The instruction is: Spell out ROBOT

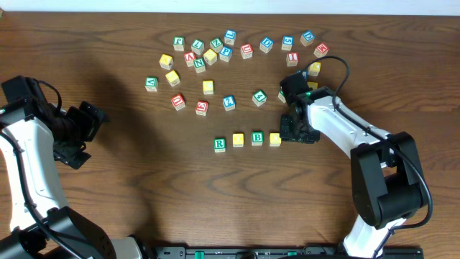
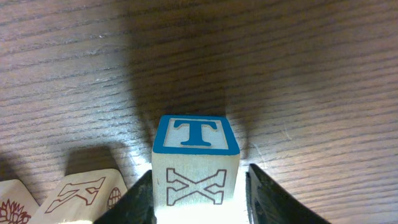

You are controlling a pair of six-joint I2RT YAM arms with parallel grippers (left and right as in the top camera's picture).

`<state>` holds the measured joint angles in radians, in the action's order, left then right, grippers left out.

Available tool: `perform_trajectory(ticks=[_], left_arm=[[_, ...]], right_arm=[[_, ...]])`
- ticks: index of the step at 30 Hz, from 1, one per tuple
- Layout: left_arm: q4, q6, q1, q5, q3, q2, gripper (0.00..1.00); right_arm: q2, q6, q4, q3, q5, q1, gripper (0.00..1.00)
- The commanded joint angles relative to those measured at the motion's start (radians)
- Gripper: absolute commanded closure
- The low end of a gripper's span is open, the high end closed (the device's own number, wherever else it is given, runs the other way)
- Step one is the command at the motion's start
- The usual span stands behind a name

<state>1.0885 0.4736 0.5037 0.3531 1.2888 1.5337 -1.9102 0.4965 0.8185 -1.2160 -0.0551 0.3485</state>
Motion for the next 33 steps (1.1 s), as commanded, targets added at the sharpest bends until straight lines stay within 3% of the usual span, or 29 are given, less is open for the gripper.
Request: perform_trajectory(ticks=[1, 8, 23, 30, 33], left_arm=[[-0.001, -0.01, 0.001, -0.008, -0.01, -0.003, 0.02], [-0.001, -0.01, 0.001, -0.008, -0.01, -0.003, 0.03], [0.0, -0.01, 0.001, -0.008, -0.01, -0.003, 0.02], [0.0, -0.01, 0.001, -0.008, -0.01, -0.003, 0.02], [0.0, -0.01, 0.001, -0.008, -0.01, -0.003, 0.02]], right_arm=[[0.026, 0.035, 0.001, 0.02, 0.026, 0.006, 0.65], [0.026, 0.034, -0.001, 0.023, 0.026, 0.006, 0.7], [0.026, -0.068, -0.033, 0.023, -0.032, 0.006, 0.65], [0.026, -0.064, -0.04, 0.024, -0.009, 0.006, 0.79], [0.027, -0.064, -0.039, 0.018, -0.006, 0.006, 0.79]])
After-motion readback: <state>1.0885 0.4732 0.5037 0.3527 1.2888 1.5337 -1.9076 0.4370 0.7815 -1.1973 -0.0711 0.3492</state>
